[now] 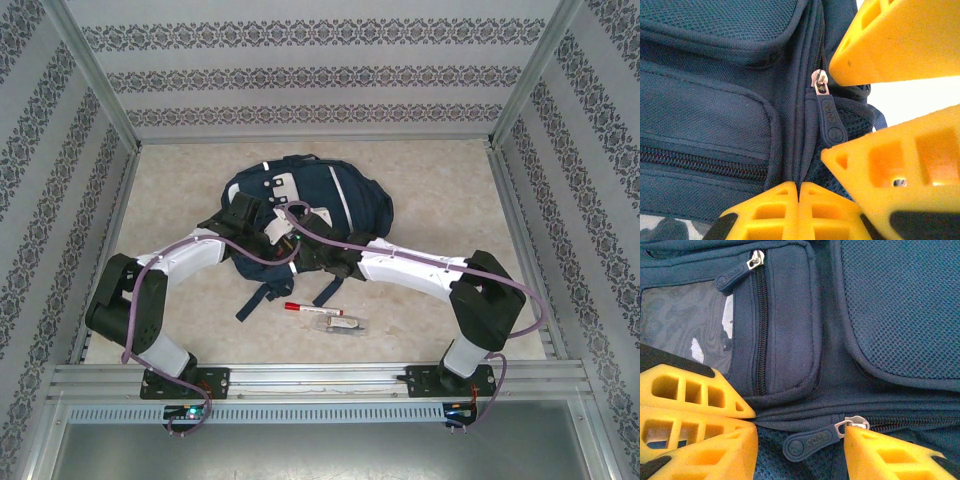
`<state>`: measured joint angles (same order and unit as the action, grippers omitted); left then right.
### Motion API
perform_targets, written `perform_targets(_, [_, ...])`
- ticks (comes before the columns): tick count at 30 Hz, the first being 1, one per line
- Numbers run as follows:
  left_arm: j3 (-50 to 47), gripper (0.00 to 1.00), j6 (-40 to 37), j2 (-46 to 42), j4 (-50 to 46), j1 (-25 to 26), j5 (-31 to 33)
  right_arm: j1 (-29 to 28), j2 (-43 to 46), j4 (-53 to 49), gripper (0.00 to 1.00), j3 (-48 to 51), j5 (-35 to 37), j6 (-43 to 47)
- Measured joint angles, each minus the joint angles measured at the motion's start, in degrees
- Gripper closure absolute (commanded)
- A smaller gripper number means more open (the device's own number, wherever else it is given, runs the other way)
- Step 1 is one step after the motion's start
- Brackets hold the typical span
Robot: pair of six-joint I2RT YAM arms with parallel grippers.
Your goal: Pack books, pencil case, and school supplies into a backpack
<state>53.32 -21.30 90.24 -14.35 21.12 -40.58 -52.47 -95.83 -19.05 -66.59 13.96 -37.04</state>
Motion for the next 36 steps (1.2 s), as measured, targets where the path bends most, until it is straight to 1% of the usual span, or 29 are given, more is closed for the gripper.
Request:
perform_targets(3, [-0.44,1.00,1.18,0.02,1.18,-1.03,-2.40,0.24,-0.13,0.00,0.53,0.00,-0.37,0.44])
perform_targets(9, [-0.72,1.00,3.65,1.22,1.97,-2.14,-5.86,1.27,-1.03,0.07,0.56,-0.02,-4.74,1.33])
perform_targets(13, [-0.94,1.00,4.46,1.73,1.99,-2.51,-6.93,1.73,-2.14,-2.47,0.51,-2.05,-5.88,2.71])
perform_targets(16, [-0.94,1.00,4.87,1.88,1.95,-3.02,-7.54,1.75,-3.58,-6.03,0.50,-5.09,-5.35,4.52])
perform_targets(18, [-0.94,1.00,5.09,1.95,1.97,-3.26,-7.91,1.79,-4.15,-7.80,0.53,-6.54,-5.20,5.73])
perform_targets(21, [-0.94,1.00,5.44,1.97,2.08,-3.32,-8.74,2.14,-4.26,-9.20,0.60,-6.99,-6.58,7.85])
perform_targets(24, [-0.92,1.00,5.79,1.97,2.29,-3.63,-9.11,3.13,-4.74,-10.60,0.61,-6.97,-9.46,9.51])
perform_targets(27, [-0.90,0.90,5.92,1.95,2.27,-3.74,-8.83,3.91,-5.14,-11.54,0.55,-6.97,-11.56,10.51])
perform_targets(29, [-0.83,0.81,5.25,1.60,2.12,-3.74,-7.85,4.24,-5.22,-11.67,0.51,-6.75,-12.11,11.10])
perform_targets(30, [-0.79,0.72,4.42,0.96,1.68,-3.74,-6.86,4.35,-5.20,-11.72,0.50,-6.49,-12.15,11.17])
perform_targets(31, [-0.57,0.66,3.32,0.11,0.87,-3.76,-5.60,4.35,-5.22,-11.67,0.50,-6.19,-12.15,11.13])
perform_targets(32, [-0.35,0.65,2.58,-0.74,-0.07,-3.76,-4.44,4.35,-5.22,-11.65,0.50,-5.86,-12.13,11.08])
perform_targets(35, [0.17,0.54,-1.84,-4.50,-2.93,-3.80,-0.79,4.31,-5.66,-11.56,0.49,-5.07,-11.87,9.77])
perform_targets(36, [0.15,0.51,-3.52,-6.05,-3.76,-3.85,0.44,4.20,-6.10,-11.30,0.49,-5.03,-11.56,9.01])
